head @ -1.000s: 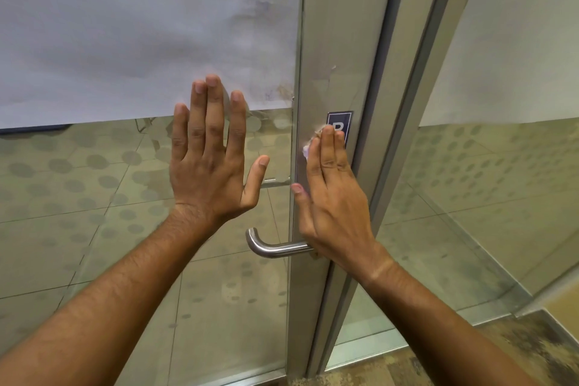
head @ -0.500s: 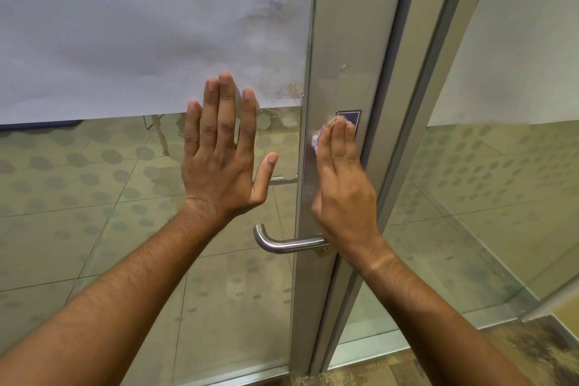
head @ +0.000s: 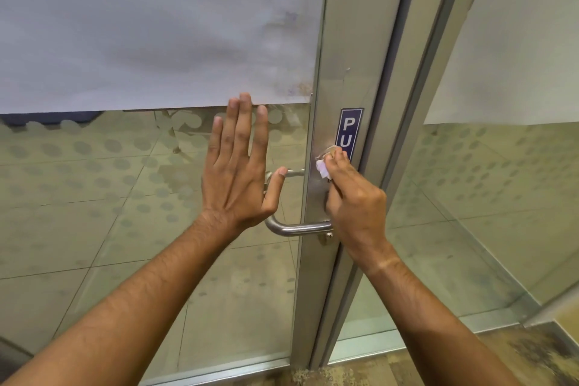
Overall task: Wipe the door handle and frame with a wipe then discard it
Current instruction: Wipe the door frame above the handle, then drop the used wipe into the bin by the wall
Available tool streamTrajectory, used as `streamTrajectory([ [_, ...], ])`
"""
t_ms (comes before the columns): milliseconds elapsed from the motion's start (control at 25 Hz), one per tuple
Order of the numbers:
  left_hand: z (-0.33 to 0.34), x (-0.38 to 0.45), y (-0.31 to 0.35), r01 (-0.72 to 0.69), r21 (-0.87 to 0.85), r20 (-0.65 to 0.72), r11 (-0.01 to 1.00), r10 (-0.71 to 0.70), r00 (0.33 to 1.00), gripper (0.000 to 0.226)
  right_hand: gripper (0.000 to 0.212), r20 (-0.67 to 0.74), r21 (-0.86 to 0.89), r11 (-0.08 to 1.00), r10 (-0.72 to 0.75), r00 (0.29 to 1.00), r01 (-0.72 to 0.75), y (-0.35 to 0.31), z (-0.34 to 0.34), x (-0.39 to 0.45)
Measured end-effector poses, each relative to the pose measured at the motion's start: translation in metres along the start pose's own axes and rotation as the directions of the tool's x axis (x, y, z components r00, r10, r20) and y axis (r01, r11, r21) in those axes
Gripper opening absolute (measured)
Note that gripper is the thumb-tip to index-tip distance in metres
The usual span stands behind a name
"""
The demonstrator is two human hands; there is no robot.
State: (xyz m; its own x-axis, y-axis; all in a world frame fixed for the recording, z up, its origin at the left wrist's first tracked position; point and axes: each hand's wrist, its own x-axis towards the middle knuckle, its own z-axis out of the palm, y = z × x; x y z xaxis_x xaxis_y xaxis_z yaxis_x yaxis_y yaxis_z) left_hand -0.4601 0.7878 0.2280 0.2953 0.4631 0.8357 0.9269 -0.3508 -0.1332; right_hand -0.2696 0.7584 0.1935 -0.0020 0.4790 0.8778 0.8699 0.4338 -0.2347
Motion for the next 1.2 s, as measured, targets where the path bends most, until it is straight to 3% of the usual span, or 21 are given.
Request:
streamTrajectory([
  [320,-0.027,-0.038,0.007,0.075,-0.041,0.146,0.996,-0.068,0.987,0.088,0.039,0.063,0.043,0.998,-0.044,0.997,0.042,-0.031,-0.004,-0.002],
  [600,-0.063,-0.073,-0.006,0.172,0.042,0.209,0.984,-0.177,0.962,0.086,0.048,0.104,0.147,0.952,-0.285,0.953,0.268,-0.071,0.001,-0.004],
  [800,-0.105,-0.114,-0.035,0.252,0.172,0.216,0.952,-0.286,0.934,0.086,0.035,0.091,0.260,0.880,-0.431,0.898,0.396,-0.124,0.017,-0.011],
  [1200,-0.223,-0.210,-0.113,0.448,0.423,0.186,0.788,-0.559,0.808,0.088,0.041,-0.037,0.546,0.674,-0.574,0.818,0.498,-0.291,0.055,-0.044],
])
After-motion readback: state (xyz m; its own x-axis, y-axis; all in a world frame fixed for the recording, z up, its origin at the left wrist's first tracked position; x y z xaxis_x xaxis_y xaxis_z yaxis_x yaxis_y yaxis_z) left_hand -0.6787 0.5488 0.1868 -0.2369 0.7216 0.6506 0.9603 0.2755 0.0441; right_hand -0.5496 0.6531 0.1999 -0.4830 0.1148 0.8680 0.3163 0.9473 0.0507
